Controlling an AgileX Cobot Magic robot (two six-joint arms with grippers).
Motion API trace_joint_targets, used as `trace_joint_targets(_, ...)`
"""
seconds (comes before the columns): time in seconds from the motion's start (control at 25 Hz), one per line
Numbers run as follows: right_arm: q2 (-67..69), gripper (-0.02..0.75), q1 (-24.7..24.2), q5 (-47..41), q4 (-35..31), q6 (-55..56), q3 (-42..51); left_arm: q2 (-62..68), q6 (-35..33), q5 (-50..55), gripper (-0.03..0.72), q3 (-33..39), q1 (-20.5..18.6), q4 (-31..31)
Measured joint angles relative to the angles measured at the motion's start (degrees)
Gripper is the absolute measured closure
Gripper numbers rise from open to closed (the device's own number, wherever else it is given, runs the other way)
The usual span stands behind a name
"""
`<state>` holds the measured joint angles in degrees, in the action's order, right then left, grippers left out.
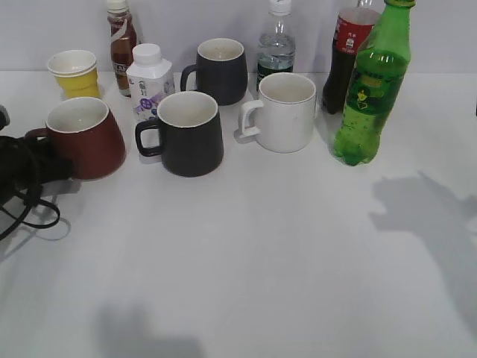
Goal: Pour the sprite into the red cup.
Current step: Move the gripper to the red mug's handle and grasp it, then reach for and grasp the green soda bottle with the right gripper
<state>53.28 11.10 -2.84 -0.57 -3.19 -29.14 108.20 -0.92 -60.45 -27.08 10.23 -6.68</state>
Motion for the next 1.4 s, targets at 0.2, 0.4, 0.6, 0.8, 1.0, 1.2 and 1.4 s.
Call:
trace_joint_targets(0.2, 0.0, 0.298, 0.0, 0.0, 0.0, 0.0, 0.0, 2.6, -0.1, -0.2, 0.487, -3.2, -3.1, 2.7)
trace_joint_targets(0.4, 0.2, 0.298, 0.0, 0.0, 0.0, 0.0, 0.0, 5.2, -0.1, -0.9, 0.578, -7.0, -6.2, 12.7)
trace_joint_targets(0.6, 3.7, 0.298, 0.0, 0.4, 0.0, 0.0, 0.0, 6.2, -0.1, -1.3, 0.610, -8.4, -6.4, 14.9)
trace_joint_targets(0.8, 7.0, 0.298, 0.0, 5.5, -0.2, 0.0, 0.0, 5.8, -0.1, -1.8, 0.610, -7.8, -6.4, 15.1)
trace_joint_targets(1.0, 12.5, 0.272, 3.3, 11.8, 1.7, 0.0, 0.0, -0.8, -1.0, -0.4, 0.612, -3.4, -6.3, 15.9)
trace_joint_targets(1.2, 20.6, 0.202, 8.7, 20.2, 6.5, 0.0, 0.0, -10.6, -1.1, -0.7, 0.612, 2.3, -6.3, 16.8)
trace_joint_targets(1.4, 30.1, 0.138, 8.9, 30.3, 2.8, 0.0, 0.0, -18.0, -0.5, -0.5, 0.613, 7.5, -4.8, 20.8)
